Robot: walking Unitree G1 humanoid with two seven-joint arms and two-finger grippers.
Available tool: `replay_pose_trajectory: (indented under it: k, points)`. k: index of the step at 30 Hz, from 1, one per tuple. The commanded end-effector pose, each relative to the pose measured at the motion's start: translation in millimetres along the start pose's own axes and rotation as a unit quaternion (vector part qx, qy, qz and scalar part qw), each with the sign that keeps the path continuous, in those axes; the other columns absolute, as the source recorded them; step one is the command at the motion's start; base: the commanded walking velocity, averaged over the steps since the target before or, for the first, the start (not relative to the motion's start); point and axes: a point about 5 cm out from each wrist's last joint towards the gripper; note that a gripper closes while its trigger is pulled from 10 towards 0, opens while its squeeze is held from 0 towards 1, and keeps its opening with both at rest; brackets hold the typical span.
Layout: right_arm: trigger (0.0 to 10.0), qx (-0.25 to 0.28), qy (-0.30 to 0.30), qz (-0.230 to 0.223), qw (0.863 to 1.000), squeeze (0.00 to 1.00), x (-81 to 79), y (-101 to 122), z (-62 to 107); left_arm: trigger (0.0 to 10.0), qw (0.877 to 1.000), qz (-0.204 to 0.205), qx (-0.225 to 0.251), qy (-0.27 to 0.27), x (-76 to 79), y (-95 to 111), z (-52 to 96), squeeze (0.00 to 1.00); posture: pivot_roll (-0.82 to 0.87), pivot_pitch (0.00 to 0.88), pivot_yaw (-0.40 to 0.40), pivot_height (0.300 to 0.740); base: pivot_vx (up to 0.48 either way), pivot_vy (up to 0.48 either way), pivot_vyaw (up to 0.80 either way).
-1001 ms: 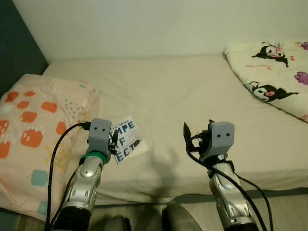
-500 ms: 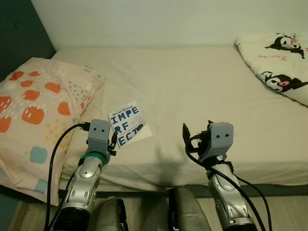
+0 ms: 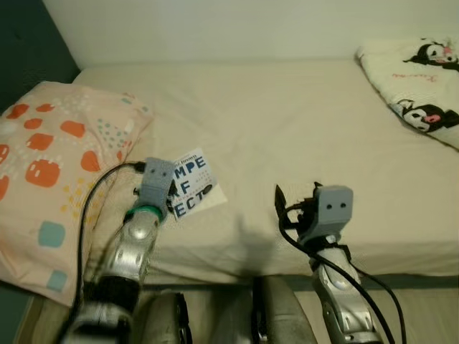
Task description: Clean up the room
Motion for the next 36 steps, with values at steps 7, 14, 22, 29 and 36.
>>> replay_pose_trajectory:
  k: [7,14,22,29,36]
  points:
    - [10.0,0.004,0.013,-0.007,1.0,0.0,-5.9,10,-1.5,10.0,0.992,0.007,-0.085,-0.094,22.5,-21,-5.9,1.0,-0.17,0.222,0.07,0.636,0.0,0.0,0.0]
    - [10.0,0.011,0.02,-0.014,1.0,0.0,-13.8,20,-4.5,10.0,0.945,0.265,-0.169,-0.094,20.6,-23,-14.2,1.0,-0.18,0.291,0.07,0.636,0.0,0.0,0.0]
    - [10.0,0.007,0.03,-0.021,0.999,0.0,-20.3,25,-2.3,10.0,0.863,0.472,-0.167,-0.057,-0.9,-14,-26.2,1.0,-0.19,0.344,0.064,0.636,0.0,0.0,0.0]
    - [10.0,-0.006,0.038,-0.024,0.999,0.0,-23.5,25,4.1,10.0,0.795,0.569,-0.197,-0.073,-8.6,-43,-14.8,0.0,-0.19,0.379,0.051,0.636,0.0,0.0,0.0]
    - [10.0,-0.012,0.042,-0.026,0.999,0.0,-25.3,27,5.0,10.0,0.767,0.594,-0.224,-0.09,7.4,-54,-4.0,0.0,-0.19,0.391,0.043,0.636,0.0,0.0,0.0]
Point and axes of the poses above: a point about 5 cm out from each wrist's last joint towards the gripper, its own z axis pointing back from the gripper into the wrist, its own y axis along the axis of the wrist's last joint, x = y × z, and after that the axes turned 4 degrees about -z, right-handed
